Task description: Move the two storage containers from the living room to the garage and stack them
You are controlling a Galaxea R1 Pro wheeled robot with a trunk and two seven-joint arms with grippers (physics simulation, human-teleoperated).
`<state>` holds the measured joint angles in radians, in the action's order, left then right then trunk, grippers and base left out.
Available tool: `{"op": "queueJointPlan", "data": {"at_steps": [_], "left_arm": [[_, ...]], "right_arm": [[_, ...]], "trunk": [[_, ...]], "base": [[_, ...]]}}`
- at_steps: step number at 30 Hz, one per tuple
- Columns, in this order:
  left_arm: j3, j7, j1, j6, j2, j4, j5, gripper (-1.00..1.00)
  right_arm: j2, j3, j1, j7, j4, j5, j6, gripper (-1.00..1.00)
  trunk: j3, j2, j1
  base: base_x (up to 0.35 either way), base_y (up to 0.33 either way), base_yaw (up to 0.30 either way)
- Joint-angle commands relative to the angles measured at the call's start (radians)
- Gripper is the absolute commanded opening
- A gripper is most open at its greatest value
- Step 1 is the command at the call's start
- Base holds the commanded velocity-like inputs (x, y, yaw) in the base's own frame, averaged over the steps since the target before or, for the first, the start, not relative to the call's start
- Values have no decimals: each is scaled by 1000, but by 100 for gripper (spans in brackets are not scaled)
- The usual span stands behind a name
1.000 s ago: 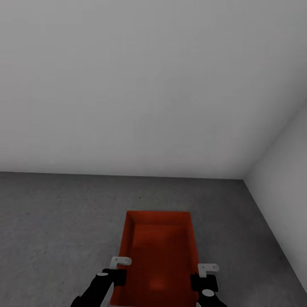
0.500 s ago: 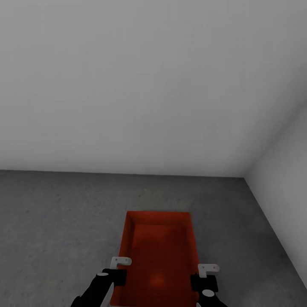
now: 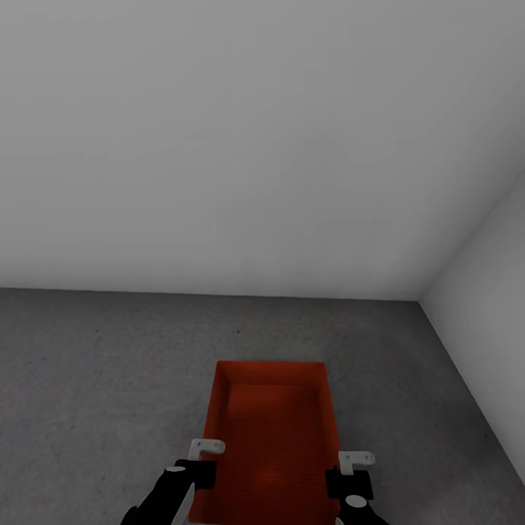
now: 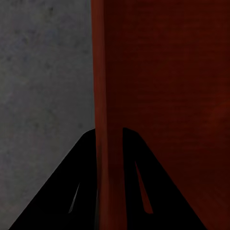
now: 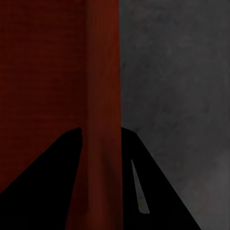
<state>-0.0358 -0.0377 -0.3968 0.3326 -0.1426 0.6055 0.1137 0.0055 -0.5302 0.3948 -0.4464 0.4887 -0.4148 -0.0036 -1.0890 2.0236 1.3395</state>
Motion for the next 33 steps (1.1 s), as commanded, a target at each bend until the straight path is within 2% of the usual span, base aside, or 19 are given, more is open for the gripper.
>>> {"op": "queueJointPlan", "data": {"at_steps": [1,33], "left_arm": [[13,-5,1,4,-1,2,27,-100],[13,-7,1,1,0,2,29,-100]], "right_arm": [[-1,-4,2,5,2,-30,0,-100],[-1,-4,2,5,2,-30,1,-100]], "trunk": [[-1,0,0],[-50,0,0]], "base": [[0,0,0],[0,0,0]]}}
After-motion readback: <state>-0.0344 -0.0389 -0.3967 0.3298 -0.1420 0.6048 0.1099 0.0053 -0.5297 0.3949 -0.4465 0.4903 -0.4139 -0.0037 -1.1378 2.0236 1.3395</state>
